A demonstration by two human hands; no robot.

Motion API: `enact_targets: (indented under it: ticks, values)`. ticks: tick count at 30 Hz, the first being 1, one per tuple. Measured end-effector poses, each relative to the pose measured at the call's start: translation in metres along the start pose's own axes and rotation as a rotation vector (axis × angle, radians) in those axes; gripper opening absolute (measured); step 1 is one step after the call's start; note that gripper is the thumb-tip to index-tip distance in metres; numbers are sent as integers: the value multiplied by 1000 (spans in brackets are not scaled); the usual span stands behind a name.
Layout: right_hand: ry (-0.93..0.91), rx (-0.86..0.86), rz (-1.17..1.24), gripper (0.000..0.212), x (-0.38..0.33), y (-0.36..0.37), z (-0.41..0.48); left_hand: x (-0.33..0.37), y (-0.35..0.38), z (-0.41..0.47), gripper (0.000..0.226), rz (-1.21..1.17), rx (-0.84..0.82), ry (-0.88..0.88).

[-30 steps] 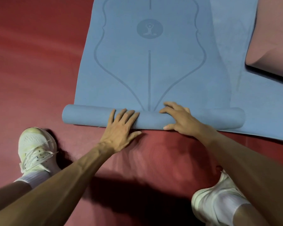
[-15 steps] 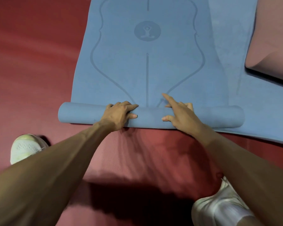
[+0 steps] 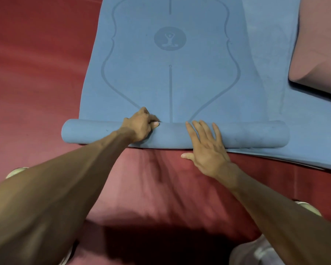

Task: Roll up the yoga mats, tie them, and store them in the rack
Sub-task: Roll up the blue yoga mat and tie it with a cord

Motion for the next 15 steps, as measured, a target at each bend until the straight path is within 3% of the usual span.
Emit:
enact_targets:
  ticks: [7, 12, 15]
  values:
    - [19, -169, 44, 109, 9, -1, 27, 3, -9, -16, 35, 174, 306, 88]
    - [47, -213, 50, 107, 19, -11, 57, 3, -3, -34, 61, 347, 380, 111]
    - [69, -218, 15, 107, 21, -14, 67, 0, 9, -40, 66, 427, 351, 84]
Point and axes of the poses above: each hand's wrist, its own z-axis towards the middle knuckle, its own y-axis out of the palm, x = y × z, the point moved 8 cm from there along z, towards the middle knuckle, and after that the axes turned 6 degrees about -x, right-handed, at the moved point
